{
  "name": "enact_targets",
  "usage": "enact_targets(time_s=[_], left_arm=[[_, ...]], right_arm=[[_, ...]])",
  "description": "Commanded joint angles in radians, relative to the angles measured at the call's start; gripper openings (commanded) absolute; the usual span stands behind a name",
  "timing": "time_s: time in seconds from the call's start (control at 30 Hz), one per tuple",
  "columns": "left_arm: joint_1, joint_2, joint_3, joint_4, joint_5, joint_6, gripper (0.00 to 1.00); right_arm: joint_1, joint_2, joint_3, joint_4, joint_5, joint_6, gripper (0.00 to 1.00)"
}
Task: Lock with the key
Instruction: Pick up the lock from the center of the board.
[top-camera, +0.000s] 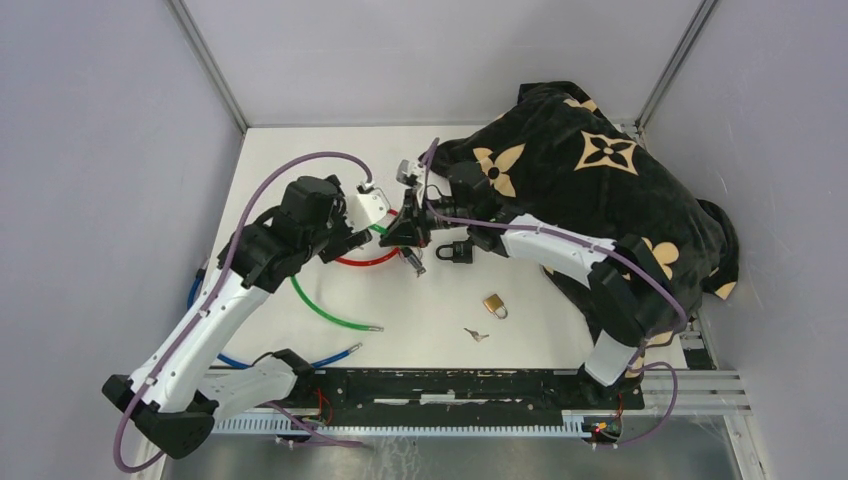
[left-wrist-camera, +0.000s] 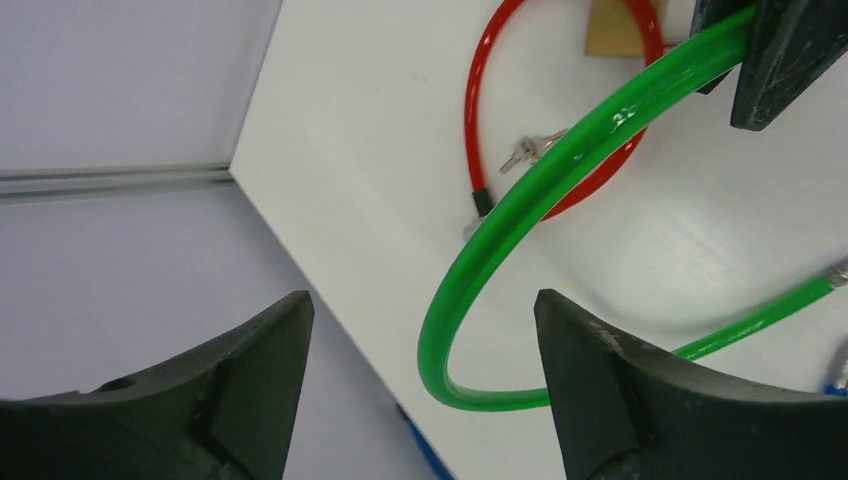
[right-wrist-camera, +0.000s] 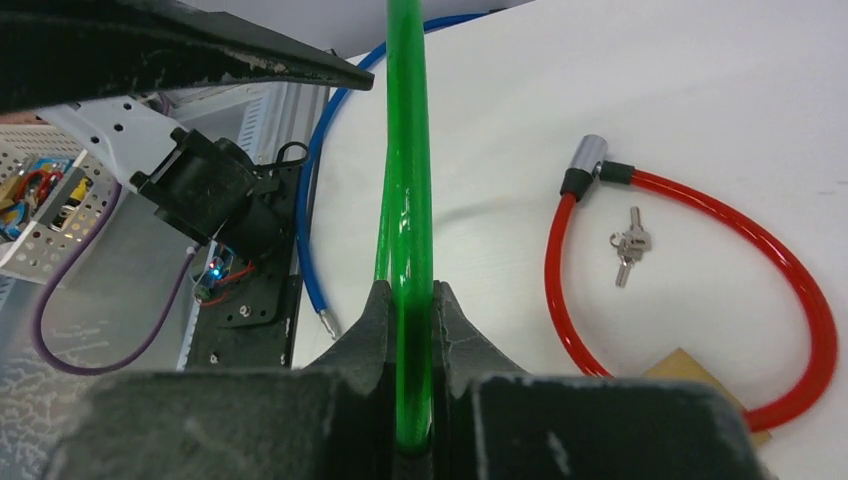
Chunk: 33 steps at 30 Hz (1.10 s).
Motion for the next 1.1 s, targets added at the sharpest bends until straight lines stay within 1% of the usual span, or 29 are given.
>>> enact_targets(time_s=[0.0,0.07,0.13,0.2,0.3,0.4,0.47,0.57,0.63,0.73,0.93,1.07], left_arm=[[0.003,-0.057,-0.038,0.058,0.133,-0.286,0.89],[0.012,-0.085,-0.078,0.078,0.165,-0.346,0.94],[0.03,-0.124,-0.123,0.112,0.218,-0.394,0.99],[0.063,-0.211,-0.189,0.178,0.302,-0.429,1.0],[0.117,-0.341,-0.323,0.335,0.441,-0.51,1.0],[0.143,-0.436,-0.451,0.488,0.531,-0.597,1.0],[0.145,-0.484,-0.534,0.582,0.534,-0.655,1.0],[0.145,-0.537,-0.609,0.696,0.527,-0.675,1.0],[0.148,-0.569,-0.645,0.749,0.516,-0.692,1.0],[0.152,-0.605,-0.693,0.811,0.548,-0.723,1.0],[0.155,-0.676,-0.817,0.942,0.602,-0.9,1.0],[0.154,-0.698,-0.904,1.071,0.685,-1.03,0.99]], right_arm=[[-0.033,-0.203,-0.113,0.123,-0.033,-0.078,0.0],[-0.057,-0.275,-0.185,0.137,-0.028,-0.102,0.0],[-0.091,-0.343,-0.262,0.182,-0.036,-0.092,0.0],[-0.134,-0.407,-0.329,0.247,-0.061,-0.07,0.0],[-0.192,-0.496,-0.416,0.364,-0.089,0.024,0.0],[-0.241,-0.584,-0.455,0.422,-0.076,0.085,0.0],[-0.262,-0.64,-0.452,0.411,-0.062,0.085,0.0],[-0.31,-0.711,-0.428,0.39,-0.063,0.09,0.0],[-0.342,-0.743,-0.405,0.379,-0.076,0.091,0.0],[-0.388,-0.762,-0.363,0.38,-0.112,0.111,0.0],[-0.464,-0.765,-0.257,0.414,-0.202,0.173,0.0],[-0.471,-0.77,-0.2,0.432,-0.2,0.21,0.0]])
